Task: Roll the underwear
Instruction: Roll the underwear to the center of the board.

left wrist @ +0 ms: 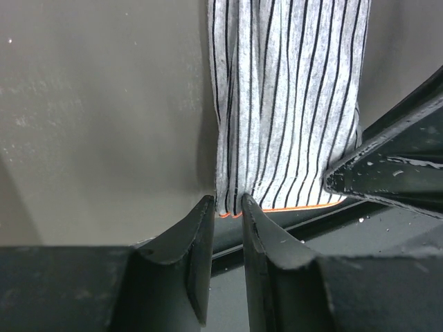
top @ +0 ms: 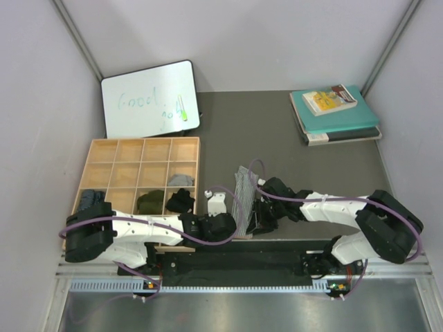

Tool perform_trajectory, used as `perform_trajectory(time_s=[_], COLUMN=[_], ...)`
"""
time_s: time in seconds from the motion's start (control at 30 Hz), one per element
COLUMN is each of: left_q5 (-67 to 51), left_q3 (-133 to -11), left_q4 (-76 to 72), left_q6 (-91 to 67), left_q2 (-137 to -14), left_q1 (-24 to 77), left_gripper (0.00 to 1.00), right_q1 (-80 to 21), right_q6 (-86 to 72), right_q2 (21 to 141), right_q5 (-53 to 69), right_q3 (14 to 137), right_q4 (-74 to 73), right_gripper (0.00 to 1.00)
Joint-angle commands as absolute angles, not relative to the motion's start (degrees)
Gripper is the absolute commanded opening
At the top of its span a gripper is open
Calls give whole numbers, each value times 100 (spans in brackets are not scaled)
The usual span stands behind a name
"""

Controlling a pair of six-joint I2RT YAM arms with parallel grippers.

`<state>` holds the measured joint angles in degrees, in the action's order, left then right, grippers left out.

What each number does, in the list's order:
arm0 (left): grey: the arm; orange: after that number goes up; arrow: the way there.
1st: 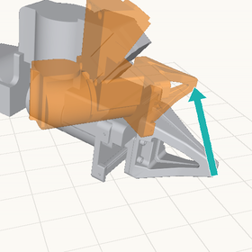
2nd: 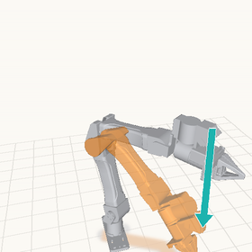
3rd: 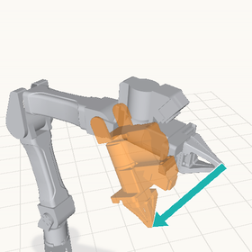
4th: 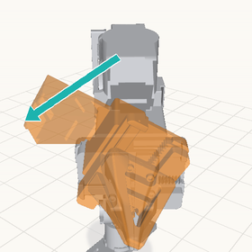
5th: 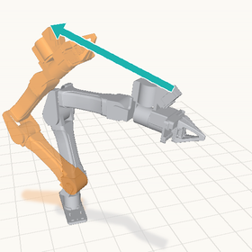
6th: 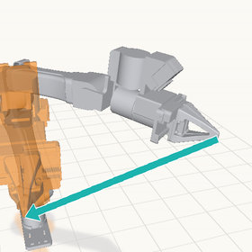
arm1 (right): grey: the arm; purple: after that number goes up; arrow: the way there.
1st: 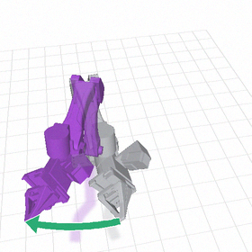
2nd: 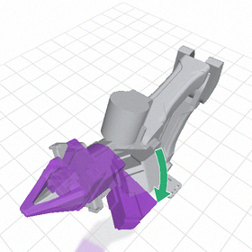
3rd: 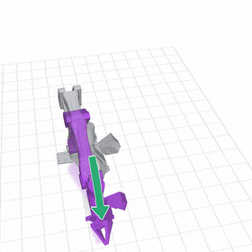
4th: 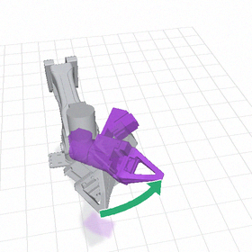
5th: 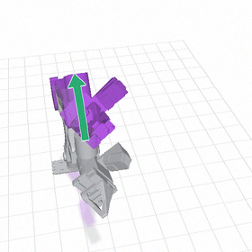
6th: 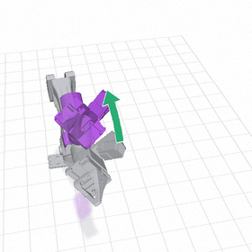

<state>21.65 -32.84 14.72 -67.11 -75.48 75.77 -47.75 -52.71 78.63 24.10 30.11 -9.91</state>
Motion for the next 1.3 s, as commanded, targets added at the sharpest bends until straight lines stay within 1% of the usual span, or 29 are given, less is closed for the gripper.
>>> perform_trajectory(time_s=[0.0, 0.03, 0.07, 0.1, 0.17, 0.2, 0.3, 0.37, 0.47, 0.57, 0.63, 0.87, 1.1, 1.13, 1.27], left_q5=[2171, 2188, 2206, 2223, 2294, 2329, 2434, 2487, 2357, 2250, 2145, 1556, 1082, 1011, 678], left_q3=[-3261, -3243, -3234, -3217, -3103, -3042, -2691, -2304, -1794, -1565, -1521, -1635, -1679, -1696, -1714], left_q4=[1424, 1424, 1424, 1424, 1372, 1284, 864, 555, -138, -544, -702, -1222, -1265, -1335, -1336], left_q6=[-6636, -6627, -6644, -6653, -6723, -6750, -6890, -7004, -7145, -7163, -7146, -7110, -7427, -7479, -7672], left_q2=[-7427, -7401, -7366, -7252, -7094, -6875, -6357, -6083, -5574, -5449, -5502, -6318, -6828, -6907, -7303], left_q1=[7567, 7567, 7567, 7567, 7567, 7567, 7559, 7506, 7331, 7172, 7111, 6847, 6724, 6732, 6724], left_gripper=[30, 34, 38, 46, 55, 61, 68, 69, 70, 69, 69, 67, 60, 56, 51], right_q1=[-4869, -4869, -4869, -4869, -4878, -4869, -4869, -4869, -4869, -4869, -4869, -4869, -4869, -4869, -4869], right_q6=[-5256, -5265, -5256, -5256, -5265, -5273, -5256, -5247, -5247, -5265, -5256, -5265, -5274, -5282, -5300], right_q2=[7928, 7945, 7971, 7972, 8015, 8033, 8095, 8130, 8174, 8183, 8191, 8191, 8209, 8209, 8191], right_q5=[2312, 2225, 2206, 2189, 2188, 2180, 2145, 2145, 2153, 2180, 2188, 2224, 2294, 2294, 2355], right_q3=[3050, 3041, 3032, 3041, 3032, 3032, 3041, 3032, 3015, 2997, 2997, 2988, 3023, 3023, 2980], right_q4=[-1010, -1037, -1037, -1055, -1020, -1020, -1046, -1037, -1020, -967, -967, -906, -844, -844, -765], right_gripper=[16, 7, 4, 1, 0, 0, 0, 0, 0, 0, 0, 0, 0, 0, 0])
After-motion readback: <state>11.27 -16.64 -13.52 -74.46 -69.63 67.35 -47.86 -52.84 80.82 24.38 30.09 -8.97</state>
